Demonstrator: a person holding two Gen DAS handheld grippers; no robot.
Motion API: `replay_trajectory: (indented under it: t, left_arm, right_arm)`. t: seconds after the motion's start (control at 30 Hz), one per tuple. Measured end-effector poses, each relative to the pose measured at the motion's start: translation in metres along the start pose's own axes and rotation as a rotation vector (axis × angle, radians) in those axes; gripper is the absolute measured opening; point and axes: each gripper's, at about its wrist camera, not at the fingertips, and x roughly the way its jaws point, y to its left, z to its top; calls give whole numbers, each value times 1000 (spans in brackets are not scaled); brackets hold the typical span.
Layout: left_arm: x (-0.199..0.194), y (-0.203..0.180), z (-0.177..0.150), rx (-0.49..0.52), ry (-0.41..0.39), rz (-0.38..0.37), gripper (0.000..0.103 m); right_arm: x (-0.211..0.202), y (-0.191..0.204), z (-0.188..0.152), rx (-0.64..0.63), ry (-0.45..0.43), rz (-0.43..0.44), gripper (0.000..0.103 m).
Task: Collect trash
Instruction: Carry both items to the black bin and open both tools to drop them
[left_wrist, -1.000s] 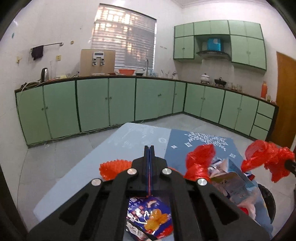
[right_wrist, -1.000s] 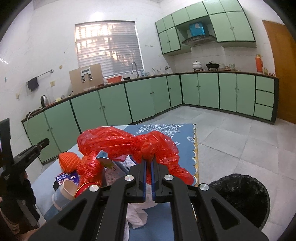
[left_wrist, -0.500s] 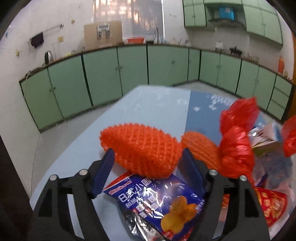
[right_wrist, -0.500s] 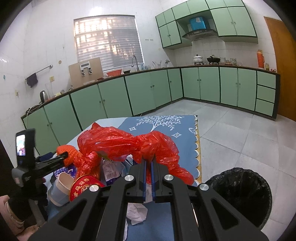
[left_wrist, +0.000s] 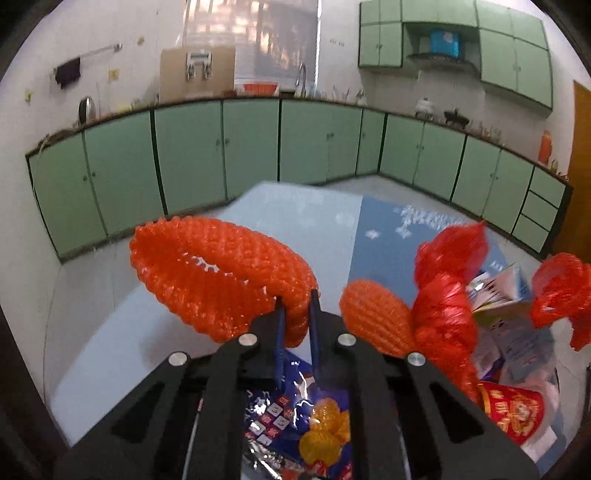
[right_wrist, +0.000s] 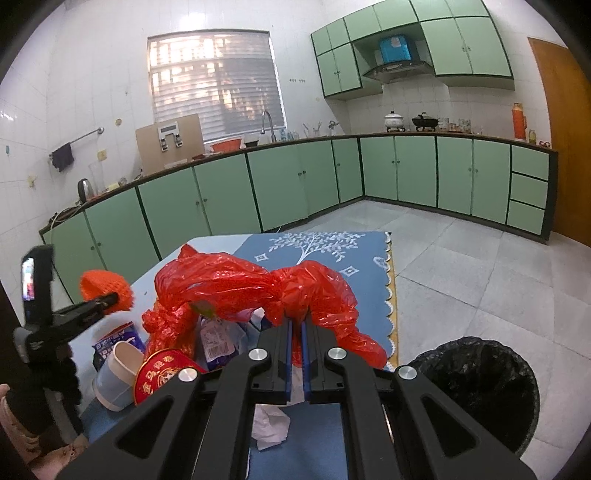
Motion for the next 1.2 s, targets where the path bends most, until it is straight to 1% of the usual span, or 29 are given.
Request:
replay_trajectory:
  t: [0.1,0.17,0.23,0.27,0.33,0.4,0.43,0.47,0.53,0.63,0.67,0.73,0.77,0.83,0.87,0.93,1.03,1.07,1.13,1.17,1.2]
  left_arm:
    - [-24,-5,11,9,-55,-29,10]
    - [-40,-13,18,14,-97,-83,10]
    - [-56,-22,23,11,-131,-164,10]
    - [-63,-28,27,-2,-142,-223,10]
    - [-73,-40,33,-25,-137,-343,10]
    - [-80,-57,36,-11,-143,-403,10]
    - [-84,-65,35,4,-149,-418,10]
    - [-90,-83,34,39,-164,-436,10]
    - [-93,-108,31,74,-170,-470,10]
    - [-94,-163,19,122,-137,-569,10]
    - [-93,-177,15,130,-124,-595,10]
    - [-88,-217,5,155,-84,-675,10]
    - [-86,-233,0,167,-68,-700,10]
    - [-77,-276,-12,198,-14,-779,10]
    - [-71,-289,-15,210,5,-801,10]
    - [-56,-329,-28,237,69,-854,10]
    - [-31,-364,-41,264,132,-878,10]
    - [-20,-380,-47,272,155,-884,11]
    - [-9,-400,-55,293,185,-898,12]
    - [-1,-413,-60,311,202,-902,13]
    - [3,-416,-66,319,213,-905,15]
  right_arm:
    - [-6,-4,1,7,-19,-12,4]
    - [-12,-8,3,10,-35,-23,4]
    - [-19,-11,5,12,-52,-35,4]
    - [-23,-15,6,15,-63,-44,4]
    - [-31,-22,8,16,-79,-62,4]
    - [-40,-32,8,16,-93,-92,4]
    - [-43,-37,8,18,-95,-105,4]
    - [-47,-46,7,27,-97,-128,4]
    - [-52,-62,4,50,-98,-163,4]
    - [-62,-91,-2,86,-98,-221,4]
    - [-66,-102,-5,92,-95,-247,4]
    - [-70,-124,-12,109,-88,-291,4]
    - [-72,-140,-16,125,-76,-324,4]
    - [-73,-166,-24,154,-54,-372,4]
    - [-73,-182,-30,175,-39,-393,4]
    - [-69,-211,-42,214,-6,-419,4]
    - [-57,-236,-55,224,50,-442,4]
    - [-55,-242,-60,227,60,-446,4]
    - [-48,-256,-68,243,84,-444,5]
    - [-43,-260,-69,247,93,-444,8]
    - [-39,-263,-71,252,102,-444,9]
